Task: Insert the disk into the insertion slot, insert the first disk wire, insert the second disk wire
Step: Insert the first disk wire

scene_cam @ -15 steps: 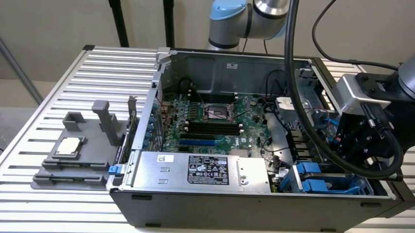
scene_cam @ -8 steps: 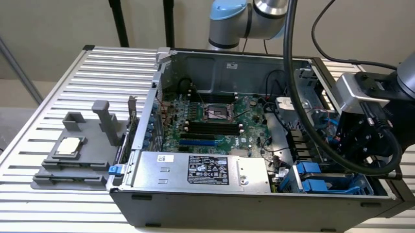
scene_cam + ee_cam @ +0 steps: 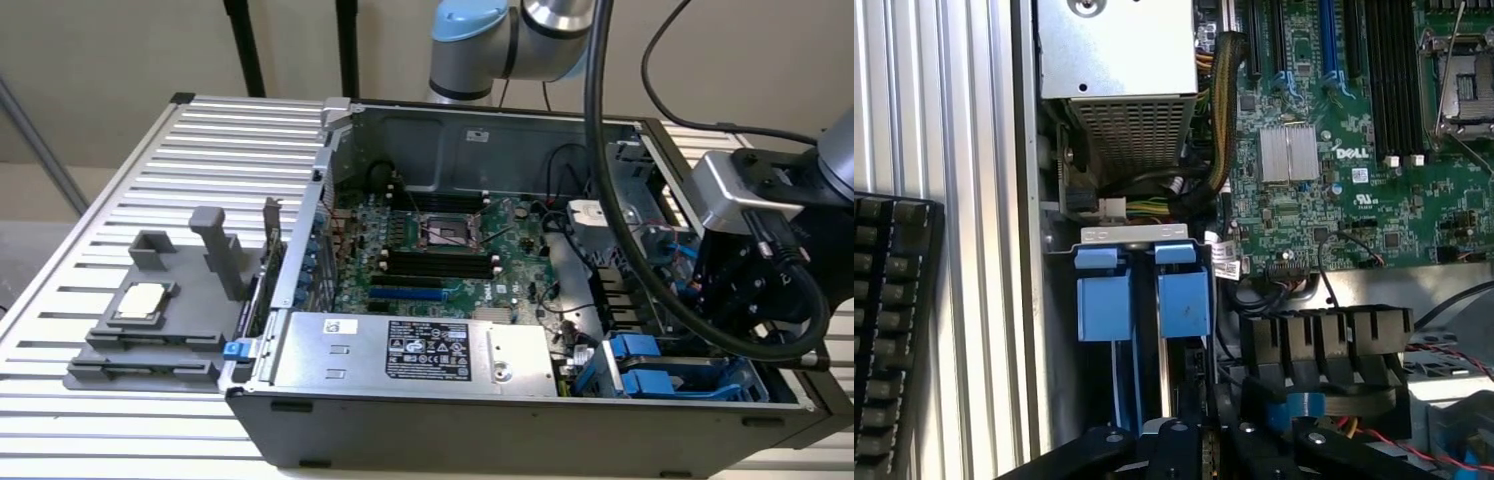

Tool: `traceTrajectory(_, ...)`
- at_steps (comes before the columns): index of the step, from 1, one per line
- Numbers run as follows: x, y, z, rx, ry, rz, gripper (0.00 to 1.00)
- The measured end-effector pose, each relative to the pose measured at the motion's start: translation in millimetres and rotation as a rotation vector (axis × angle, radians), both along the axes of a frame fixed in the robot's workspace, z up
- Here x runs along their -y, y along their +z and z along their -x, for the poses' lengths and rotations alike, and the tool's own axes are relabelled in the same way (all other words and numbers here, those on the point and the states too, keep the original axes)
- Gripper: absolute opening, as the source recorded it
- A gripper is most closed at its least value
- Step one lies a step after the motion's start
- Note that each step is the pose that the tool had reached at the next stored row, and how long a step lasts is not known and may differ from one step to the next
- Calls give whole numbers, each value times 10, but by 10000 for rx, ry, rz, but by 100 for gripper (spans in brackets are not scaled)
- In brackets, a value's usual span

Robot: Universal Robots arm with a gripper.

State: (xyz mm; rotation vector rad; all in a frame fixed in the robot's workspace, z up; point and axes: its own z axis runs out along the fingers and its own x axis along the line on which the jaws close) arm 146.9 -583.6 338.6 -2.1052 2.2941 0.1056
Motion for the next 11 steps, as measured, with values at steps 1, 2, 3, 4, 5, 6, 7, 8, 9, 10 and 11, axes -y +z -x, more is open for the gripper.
traceTrajectory(1, 0, -2, 0, 0, 0, 6, 16)
traceTrajectory(2, -1, -2, 0, 0, 1, 14, 16)
traceTrajectory(3, -2, -4, 0, 0, 0, 18, 16)
traceTrajectory(4, -4, -4, 0, 0, 0, 23, 16)
traceTrajectory(5, -7, -5, 0, 0, 0, 27, 16)
traceTrajectory(6, -9, -6, 0, 0, 0, 28, 16)
traceTrajectory(7, -11, -9, -1, 0, 1, 29, 16)
traceTrajectory(8, -12, -10, -1, 0, 1, 32, 16)
traceTrajectory(9, -13, -11, 0, -1, 1, 35, 16)
traceTrajectory(10, -14, -12, 0, -1, 0, 40, 16)
traceTrajectory(11, -14, -13, -1, -1, 0, 43, 16)
